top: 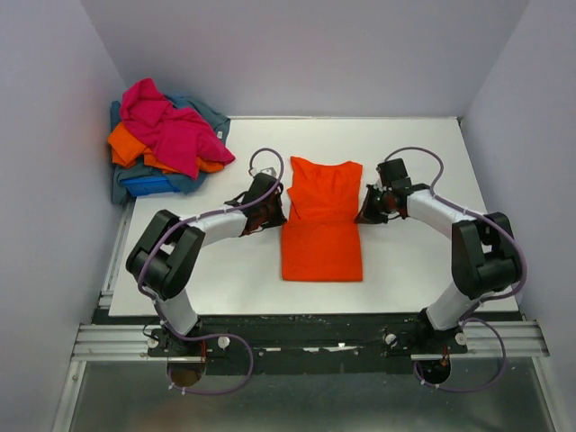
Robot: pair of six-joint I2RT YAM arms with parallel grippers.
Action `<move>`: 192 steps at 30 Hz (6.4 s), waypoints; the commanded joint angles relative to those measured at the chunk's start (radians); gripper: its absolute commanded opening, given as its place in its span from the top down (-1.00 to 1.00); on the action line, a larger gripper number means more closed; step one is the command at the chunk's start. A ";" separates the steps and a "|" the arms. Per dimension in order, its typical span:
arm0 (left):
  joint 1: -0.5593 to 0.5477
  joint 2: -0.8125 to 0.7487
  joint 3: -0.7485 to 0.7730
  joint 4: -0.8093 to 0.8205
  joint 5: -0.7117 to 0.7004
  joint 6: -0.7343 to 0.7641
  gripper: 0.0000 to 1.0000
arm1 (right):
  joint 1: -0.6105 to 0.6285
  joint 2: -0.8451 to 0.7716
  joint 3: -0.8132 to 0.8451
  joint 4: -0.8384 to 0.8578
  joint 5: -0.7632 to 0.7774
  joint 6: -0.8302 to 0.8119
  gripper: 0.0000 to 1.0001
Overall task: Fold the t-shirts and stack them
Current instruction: Fold the folded rectangular tshirt in 1/3 of the way, then grab one side of the 2/3 rectangular tshirt with both arms
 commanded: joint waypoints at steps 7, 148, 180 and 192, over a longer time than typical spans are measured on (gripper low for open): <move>0.004 -0.155 -0.037 0.061 -0.005 0.040 1.00 | 0.003 -0.121 0.014 -0.072 0.058 -0.020 0.99; -0.173 -0.490 -0.444 -0.009 0.106 -0.200 0.22 | 0.149 -0.491 -0.477 -0.080 0.061 0.147 0.35; -0.186 -0.333 -0.366 0.015 0.119 -0.222 0.32 | 0.151 -0.460 -0.493 -0.024 0.024 0.118 0.68; -0.199 -0.290 -0.344 -0.020 0.116 -0.197 0.76 | 0.151 -0.488 -0.464 -0.067 0.043 0.105 0.99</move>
